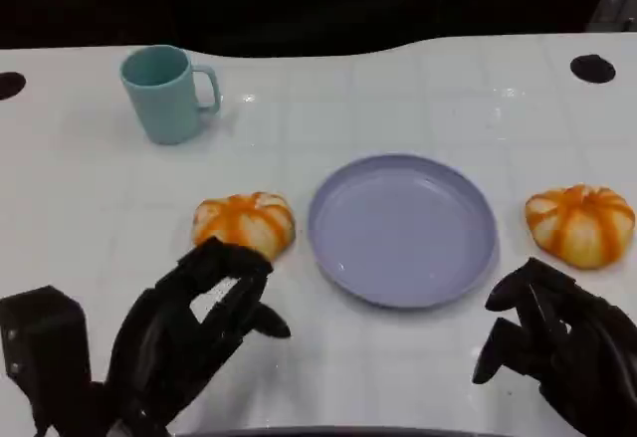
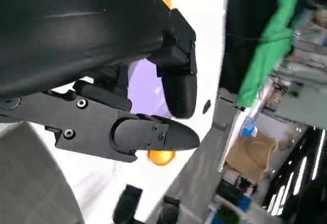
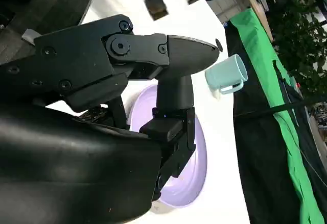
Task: Grasp the bread from the table and place it into the plate.
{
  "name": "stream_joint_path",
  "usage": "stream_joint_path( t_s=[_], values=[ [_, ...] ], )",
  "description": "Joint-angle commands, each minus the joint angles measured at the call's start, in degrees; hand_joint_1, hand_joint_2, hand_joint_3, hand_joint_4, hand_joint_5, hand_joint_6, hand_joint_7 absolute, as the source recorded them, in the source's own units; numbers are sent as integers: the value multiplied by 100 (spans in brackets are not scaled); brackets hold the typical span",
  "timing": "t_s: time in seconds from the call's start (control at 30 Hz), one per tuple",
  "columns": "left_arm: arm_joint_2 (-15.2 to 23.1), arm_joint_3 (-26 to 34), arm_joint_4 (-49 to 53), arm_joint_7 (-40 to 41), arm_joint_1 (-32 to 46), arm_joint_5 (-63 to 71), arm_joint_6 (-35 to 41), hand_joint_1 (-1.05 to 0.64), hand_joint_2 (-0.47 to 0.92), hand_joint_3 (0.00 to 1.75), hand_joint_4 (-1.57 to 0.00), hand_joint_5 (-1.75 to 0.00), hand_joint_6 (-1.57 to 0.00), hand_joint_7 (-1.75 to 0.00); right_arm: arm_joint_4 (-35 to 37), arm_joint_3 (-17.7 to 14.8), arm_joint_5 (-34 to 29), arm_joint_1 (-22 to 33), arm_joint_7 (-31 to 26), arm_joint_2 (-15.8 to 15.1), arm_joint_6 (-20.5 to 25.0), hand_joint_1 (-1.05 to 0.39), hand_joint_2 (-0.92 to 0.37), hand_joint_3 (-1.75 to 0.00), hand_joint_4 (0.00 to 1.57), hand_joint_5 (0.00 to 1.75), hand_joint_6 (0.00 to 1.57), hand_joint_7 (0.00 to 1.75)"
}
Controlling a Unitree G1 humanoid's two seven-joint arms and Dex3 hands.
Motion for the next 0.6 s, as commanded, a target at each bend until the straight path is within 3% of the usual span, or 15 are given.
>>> stream_joint_path(
  t_s=[0.03, 0.13, 0.3, 0.37, 0.47, 0.6],
  values=[
    [382, -295, 328, -93, -76, 1090, -1304, -47, 91, 4, -20, -136, -31, -91, -13, 0, -41, -37, -27, -26, -45, -44, -92, -47, 64, 175, 50, 160],
    [681, -478, 445, 73, -155, 1947, -1975, -44, 90, 2, -16, -121, -35, -67, -29, 7, -55, -42, -62, -9, -29, -44, -92, -47, 64, 175, 50, 161],
    [1111, -657, 504, 650, -370, 3428, -2523, -34, 83, 0, -2, -110, -44, -30, -90, -9, -5, -42, -161, 15, 91, -44, -92, -45, 64, 175, 51, 160],
    [1350, -725, 616, 919, -481, 4051, -2771, -33, 81, 0, 0, -96, -41, -21, -86, -5, -6, -41, -158, 14, 80, -44, -92, -46, 64, 175, 51, 160],
    [1763, -869, 653, 1259, -664, 5106, -2820, -37, 79, 0, 0, -59, -32, -10, -69, -13, 15, -48, -149, 23, 80, -44, -92, -46, 64, 175, 50, 160],
    [2107, -1026, 795, 1595, -924, 5859, -2985, -37, 77, 0, 0, -39, -29, -5, -105, -6, -3, -38, -202, 31, 119, -43, -92, -46, 65, 175, 51, 161]
  ],
)
